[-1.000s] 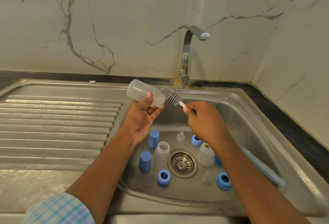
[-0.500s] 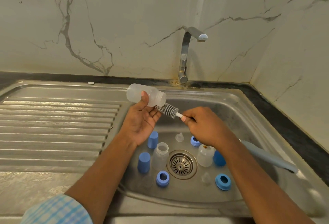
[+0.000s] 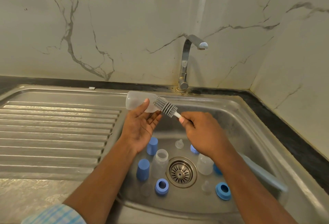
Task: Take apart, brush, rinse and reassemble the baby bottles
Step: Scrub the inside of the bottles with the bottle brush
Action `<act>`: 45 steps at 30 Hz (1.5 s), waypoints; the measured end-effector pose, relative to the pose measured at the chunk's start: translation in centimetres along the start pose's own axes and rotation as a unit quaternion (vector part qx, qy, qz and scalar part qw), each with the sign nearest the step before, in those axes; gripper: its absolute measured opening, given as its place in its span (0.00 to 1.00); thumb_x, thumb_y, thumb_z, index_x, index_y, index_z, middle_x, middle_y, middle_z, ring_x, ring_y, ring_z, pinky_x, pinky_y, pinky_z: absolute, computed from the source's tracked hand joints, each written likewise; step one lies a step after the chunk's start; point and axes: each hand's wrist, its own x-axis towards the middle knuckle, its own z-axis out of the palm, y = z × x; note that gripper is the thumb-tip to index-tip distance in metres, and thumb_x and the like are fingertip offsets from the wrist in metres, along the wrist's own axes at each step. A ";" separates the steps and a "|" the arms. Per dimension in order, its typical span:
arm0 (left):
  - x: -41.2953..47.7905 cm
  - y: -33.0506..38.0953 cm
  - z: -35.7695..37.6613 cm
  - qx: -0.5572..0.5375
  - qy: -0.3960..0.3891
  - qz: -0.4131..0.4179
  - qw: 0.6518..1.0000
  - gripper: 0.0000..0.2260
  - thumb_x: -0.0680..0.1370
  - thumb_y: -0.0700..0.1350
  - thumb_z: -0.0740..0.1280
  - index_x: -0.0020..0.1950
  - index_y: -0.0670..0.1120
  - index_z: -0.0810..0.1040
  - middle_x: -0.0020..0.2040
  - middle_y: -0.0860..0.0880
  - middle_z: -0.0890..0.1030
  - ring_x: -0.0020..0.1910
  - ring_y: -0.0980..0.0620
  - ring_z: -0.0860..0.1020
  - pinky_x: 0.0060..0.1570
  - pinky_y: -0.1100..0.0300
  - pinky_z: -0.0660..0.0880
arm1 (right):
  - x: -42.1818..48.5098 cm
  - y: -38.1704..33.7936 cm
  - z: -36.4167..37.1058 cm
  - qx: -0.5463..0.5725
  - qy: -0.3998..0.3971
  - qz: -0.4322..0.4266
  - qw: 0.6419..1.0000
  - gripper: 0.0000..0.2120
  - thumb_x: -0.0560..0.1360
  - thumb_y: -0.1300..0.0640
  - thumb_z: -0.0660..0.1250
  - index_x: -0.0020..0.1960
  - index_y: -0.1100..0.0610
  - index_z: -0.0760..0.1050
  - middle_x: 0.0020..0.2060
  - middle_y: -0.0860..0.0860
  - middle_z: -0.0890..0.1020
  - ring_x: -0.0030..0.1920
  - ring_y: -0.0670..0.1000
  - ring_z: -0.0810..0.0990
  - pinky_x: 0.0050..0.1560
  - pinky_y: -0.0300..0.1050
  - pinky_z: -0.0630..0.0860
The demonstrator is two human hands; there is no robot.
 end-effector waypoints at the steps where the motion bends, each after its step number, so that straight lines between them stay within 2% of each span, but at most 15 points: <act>1: 0.0 0.1 0.0 -0.014 -0.002 0.001 1.000 0.21 0.72 0.48 0.69 0.63 0.40 0.76 0.53 0.41 0.84 0.49 0.46 0.83 0.47 0.57 0.82 | 0.0 -0.1 0.0 -0.001 0.010 0.004 1.000 0.17 0.82 0.51 0.59 0.34 0.48 0.67 0.27 0.47 0.71 0.29 0.48 0.67 0.32 0.46 0.65; 5: -0.1 0.2 -0.2 -0.037 -0.005 -0.003 0.999 0.22 0.71 0.50 0.69 0.62 0.41 0.77 0.54 0.41 0.84 0.52 0.43 0.83 0.56 0.50 0.79 | 0.0 0.3 -0.2 0.003 0.027 0.029 0.999 0.18 0.82 0.51 0.58 0.33 0.49 0.66 0.26 0.46 0.71 0.29 0.48 0.68 0.33 0.47 0.66; 10: -0.2 0.2 0.2 0.123 0.008 0.030 0.992 0.25 0.69 0.51 0.70 0.64 0.45 0.75 0.50 0.45 0.82 0.45 0.50 0.81 0.44 0.57 0.76 | 0.1 0.6 -0.4 -0.008 0.078 0.042 0.996 0.17 0.82 0.51 0.57 0.34 0.50 0.67 0.27 0.47 0.70 0.30 0.47 0.68 0.33 0.48 0.66; 14: -0.4 -0.3 0.4 0.188 -0.033 0.035 0.981 0.20 0.73 0.44 0.70 0.64 0.47 0.73 0.54 0.44 0.82 0.42 0.51 0.83 0.39 0.59 0.79 | 0.1 0.9 -0.6 -0.025 0.107 0.052 0.993 0.16 0.82 0.51 0.57 0.36 0.52 0.68 0.28 0.47 0.70 0.30 0.47 0.68 0.32 0.46 0.64; 17: -0.5 -0.3 0.5 0.171 -0.074 0.018 0.982 0.22 0.73 0.41 0.68 0.67 0.43 0.74 0.54 0.42 0.82 0.44 0.49 0.83 0.42 0.60 0.81 | 0.3 1.6 -0.5 -0.030 0.101 0.071 0.992 0.17 0.82 0.52 0.57 0.35 0.52 0.65 0.27 0.47 0.70 0.31 0.49 0.69 0.32 0.46 0.64; 20: -0.3 -0.2 0.3 0.186 -0.075 0.027 0.979 0.24 0.72 0.44 0.70 0.67 0.41 0.75 0.59 0.39 0.82 0.51 0.46 0.84 0.52 0.56 0.82 | 0.3 1.8 -0.4 -0.033 0.095 0.072 0.992 0.17 0.82 0.52 0.57 0.35 0.51 0.65 0.27 0.47 0.69 0.32 0.50 0.70 0.34 0.47 0.65; 22: -0.3 -0.5 0.4 0.235 -0.053 0.065 0.968 0.25 0.70 0.46 0.72 0.67 0.43 0.75 0.60 0.42 0.82 0.56 0.48 0.83 0.54 0.56 0.81 | 0.3 1.5 -0.6 -0.033 0.091 0.070 0.993 0.18 0.82 0.52 0.57 0.33 0.50 0.63 0.27 0.47 0.69 0.30 0.47 0.68 0.33 0.46 0.64; 26: -0.5 -0.7 0.5 0.354 -0.017 0.176 0.919 0.20 0.75 0.41 0.74 0.66 0.47 0.77 0.53 0.51 0.85 0.52 0.55 0.84 0.52 0.61 0.81 | -0.1 0.3 -0.5 -0.011 0.053 0.031 0.998 0.19 0.82 0.51 0.58 0.33 0.47 0.63 0.27 0.46 0.69 0.29 0.46 0.67 0.31 0.45 0.64; 29: -0.4 -0.5 0.3 0.383 -0.013 0.210 0.900 0.18 0.73 0.40 0.76 0.60 0.51 0.78 0.53 0.53 0.85 0.52 0.58 0.83 0.49 0.68 0.78 | -0.3 -0.5 -0.3 -0.004 0.035 -0.006 0.999 0.18 0.82 0.51 0.59 0.33 0.47 0.64 0.26 0.47 0.70 0.29 0.47 0.67 0.32 0.47 0.65; 31: -0.3 -0.4 0.1 0.396 -0.012 0.217 0.892 0.21 0.71 0.39 0.77 0.62 0.49 0.78 0.55 0.52 0.84 0.54 0.57 0.83 0.50 0.67 0.78 | -0.3 -0.5 -0.2 -0.007 0.036 -0.008 0.999 0.18 0.82 0.50 0.59 0.33 0.47 0.64 0.26 0.47 0.70 0.29 0.47 0.67 0.31 0.46 0.64; 35: -0.6 -0.7 0.3 0.406 -0.022 0.204 0.891 0.23 0.70 0.38 0.78 0.62 0.46 0.76 0.56 0.50 0.83 0.53 0.57 0.83 0.50 0.65 0.79 | 0.5 0.7 -0.4 -0.022 0.081 0.075 0.994 0.17 0.82 0.50 0.57 0.35 0.50 0.66 0.29 0.47 0.71 0.32 0.50 0.71 0.34 0.46 0.67; 38: -0.8 -1.1 0.7 0.409 -0.035 0.196 0.890 0.22 0.70 0.35 0.77 0.61 0.45 0.75 0.54 0.51 0.83 0.50 0.60 0.83 0.47 0.68 0.78 | 0.9 1.8 -0.5 -0.024 0.101 0.110 0.989 0.17 0.83 0.50 0.57 0.35 0.50 0.65 0.29 0.47 0.71 0.31 0.47 0.70 0.33 0.45 0.63; 40: -0.7 -1.2 0.7 0.414 -0.032 0.200 0.887 0.21 0.71 0.36 0.77 0.61 0.45 0.75 0.55 0.51 0.83 0.51 0.60 0.83 0.48 0.67 0.78 | 0.8 2.0 -0.8 -0.002 0.086 0.085 0.993 0.17 0.83 0.50 0.57 0.35 0.49 0.66 0.29 0.46 0.71 0.30 0.46 0.69 0.32 0.43 0.63; 43: -0.4 -0.8 0.1 0.410 -0.012 0.214 0.887 0.21 0.71 0.37 0.77 0.62 0.45 0.75 0.56 0.50 0.83 0.53 0.56 0.83 0.53 0.64 0.80 | 0.1 0.9 -0.8 0.050 -0.001 0.004 0.999 0.14 0.82 0.51 0.60 0.37 0.50 0.72 0.25 0.45 0.71 0.27 0.44 0.67 0.31 0.43 0.65; 45: -0.4 -0.6 0.0 0.409 -0.004 0.219 0.886 0.21 0.71 0.37 0.77 0.62 0.45 0.75 0.56 0.50 0.83 0.53 0.57 0.83 0.53 0.64 0.79 | 0.0 0.5 -0.7 0.056 -0.015 -0.015 0.998 0.12 0.81 0.51 0.61 0.40 0.51 0.76 0.24 0.45 0.71 0.26 0.45 0.67 0.32 0.44 0.67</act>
